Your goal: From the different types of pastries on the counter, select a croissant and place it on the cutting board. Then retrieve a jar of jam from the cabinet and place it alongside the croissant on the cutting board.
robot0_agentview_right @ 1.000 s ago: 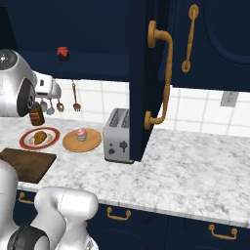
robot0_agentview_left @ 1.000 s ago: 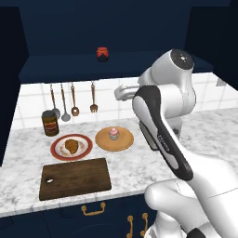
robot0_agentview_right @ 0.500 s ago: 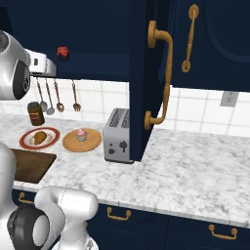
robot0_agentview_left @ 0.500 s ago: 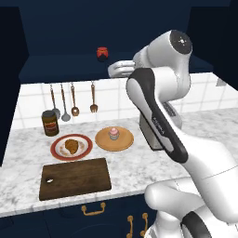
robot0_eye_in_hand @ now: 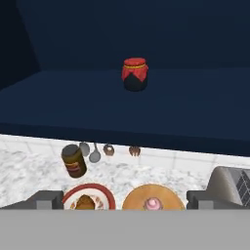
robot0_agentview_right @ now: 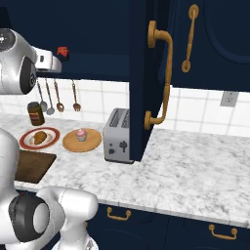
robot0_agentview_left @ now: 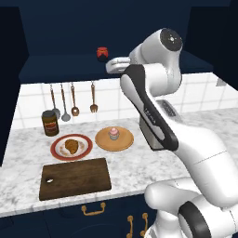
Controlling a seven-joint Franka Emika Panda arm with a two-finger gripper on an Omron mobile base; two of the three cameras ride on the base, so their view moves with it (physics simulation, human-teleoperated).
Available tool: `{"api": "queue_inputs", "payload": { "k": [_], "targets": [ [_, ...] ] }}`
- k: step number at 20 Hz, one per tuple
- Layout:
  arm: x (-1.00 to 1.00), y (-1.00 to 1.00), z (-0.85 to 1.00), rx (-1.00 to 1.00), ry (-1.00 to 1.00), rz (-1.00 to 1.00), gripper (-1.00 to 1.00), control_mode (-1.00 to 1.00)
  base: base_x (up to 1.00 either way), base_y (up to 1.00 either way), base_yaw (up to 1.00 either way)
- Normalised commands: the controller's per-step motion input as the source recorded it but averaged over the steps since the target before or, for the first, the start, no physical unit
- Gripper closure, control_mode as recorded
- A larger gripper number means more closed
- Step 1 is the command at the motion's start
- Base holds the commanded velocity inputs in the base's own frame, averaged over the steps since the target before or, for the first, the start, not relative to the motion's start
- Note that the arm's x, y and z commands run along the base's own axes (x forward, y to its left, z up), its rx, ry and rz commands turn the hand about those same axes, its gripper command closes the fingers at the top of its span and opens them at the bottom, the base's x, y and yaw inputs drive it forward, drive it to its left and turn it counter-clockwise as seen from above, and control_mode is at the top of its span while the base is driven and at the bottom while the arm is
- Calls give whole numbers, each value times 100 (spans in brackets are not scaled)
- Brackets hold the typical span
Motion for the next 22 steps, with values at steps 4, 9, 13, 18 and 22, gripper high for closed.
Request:
{"api": "queue_inputs", "payload": {
  "k": [4,9,13,18,22],
  "targets": [
    [57,0,25,0,0,-7,-100,-100,0,0,0],
    [0,0,-43,-7,12,0,-100,-100,0,0,0],
    [54,0,3,0,-3,0,-100,-100,0,0,0],
    [83,5,25,0,-16,-1,-100,-100,0,0,0],
    [5,8,0,0,-1,0,-100,-100,0,0,0]
  ]
}}
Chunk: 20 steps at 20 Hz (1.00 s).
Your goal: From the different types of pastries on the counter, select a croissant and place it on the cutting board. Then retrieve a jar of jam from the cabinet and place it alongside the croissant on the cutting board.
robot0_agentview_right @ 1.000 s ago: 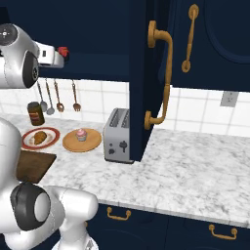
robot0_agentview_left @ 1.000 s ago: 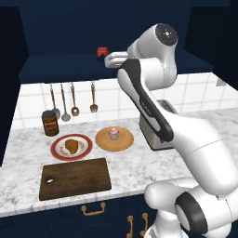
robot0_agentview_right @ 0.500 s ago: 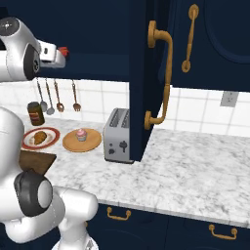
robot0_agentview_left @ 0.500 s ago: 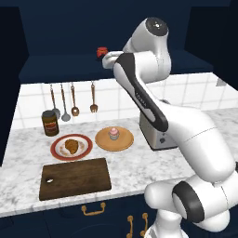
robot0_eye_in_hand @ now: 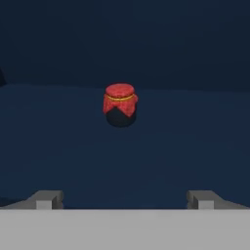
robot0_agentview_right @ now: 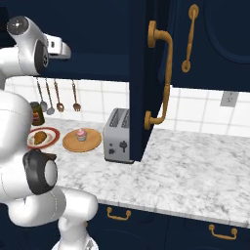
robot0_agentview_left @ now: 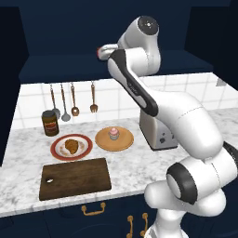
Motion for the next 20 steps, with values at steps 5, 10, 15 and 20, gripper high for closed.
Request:
{"api": "queue_inputs", "payload": {
  "k": [5,10,15,20],
  "targets": [
    [72,6,3,1,-9,-1,-100,-100,0,0,0],
    [-2,0,-16,0,0,-1,-100,-100,0,0,0],
    [3,3,-35,-1,1,-2,-100,-100,0,0,0],
    [73,5,13,1,-3,-1,-100,-100,0,0,0]
  ]
}}
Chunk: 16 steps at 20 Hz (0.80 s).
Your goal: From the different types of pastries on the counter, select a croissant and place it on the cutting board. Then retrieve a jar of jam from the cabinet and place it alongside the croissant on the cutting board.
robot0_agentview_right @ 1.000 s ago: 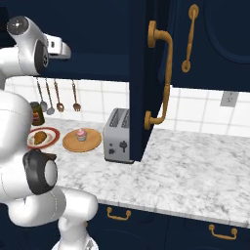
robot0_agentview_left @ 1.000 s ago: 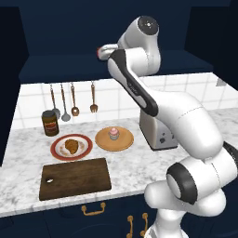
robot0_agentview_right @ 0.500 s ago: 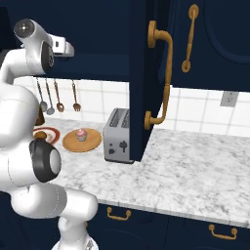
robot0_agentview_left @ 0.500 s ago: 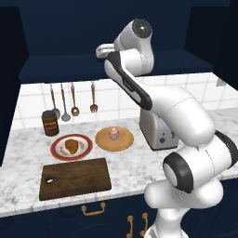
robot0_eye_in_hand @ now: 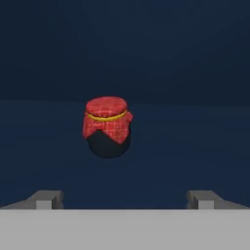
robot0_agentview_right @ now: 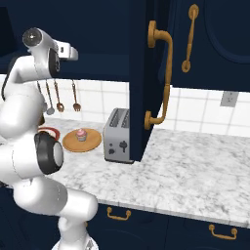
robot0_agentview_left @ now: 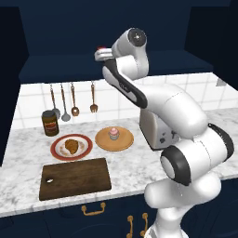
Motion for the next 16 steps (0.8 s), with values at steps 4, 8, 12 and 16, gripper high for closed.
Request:
{"api": "queue_inputs", "payload": {
  "k": [4,8,12,16],
  "targets": [
    [12,18,0,0,1,0,-100,-100,0,0,0],
    [42,13,6,0,12,0,-100,-100,0,0,0],
    [33,11,4,0,8,-2,-100,-100,0,0,0],
    [11,5,11,0,0,0,-100,-100,0,0,0]
  ]
}}
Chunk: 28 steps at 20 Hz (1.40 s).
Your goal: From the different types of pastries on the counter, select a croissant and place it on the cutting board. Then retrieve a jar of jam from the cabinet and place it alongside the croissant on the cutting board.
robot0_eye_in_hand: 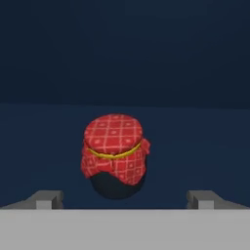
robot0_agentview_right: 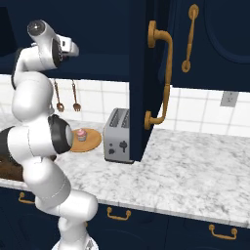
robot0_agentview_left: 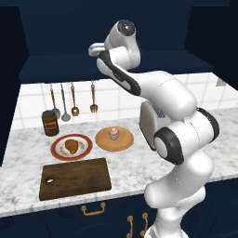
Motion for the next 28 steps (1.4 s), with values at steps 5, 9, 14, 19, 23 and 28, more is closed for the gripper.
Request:
{"api": "queue_inputs", "payload": {
  "k": [5,9,14,19,23,28],
  "targets": [
    [17,15,8,0,0,0,-100,-100,0,0,0],
    [12,3,-10,0,0,0,-100,-100,0,0,0],
    [16,0,-7,0,1,0,-100,-100,0,0,0],
    [22,0,0,0,0,0,-100,-100,0,0,0],
    [7,0,0,0,0,0,-100,-100,0,0,0],
    [18,0,0,0,0,0,-100,-100,0,0,0]
  ]
}}
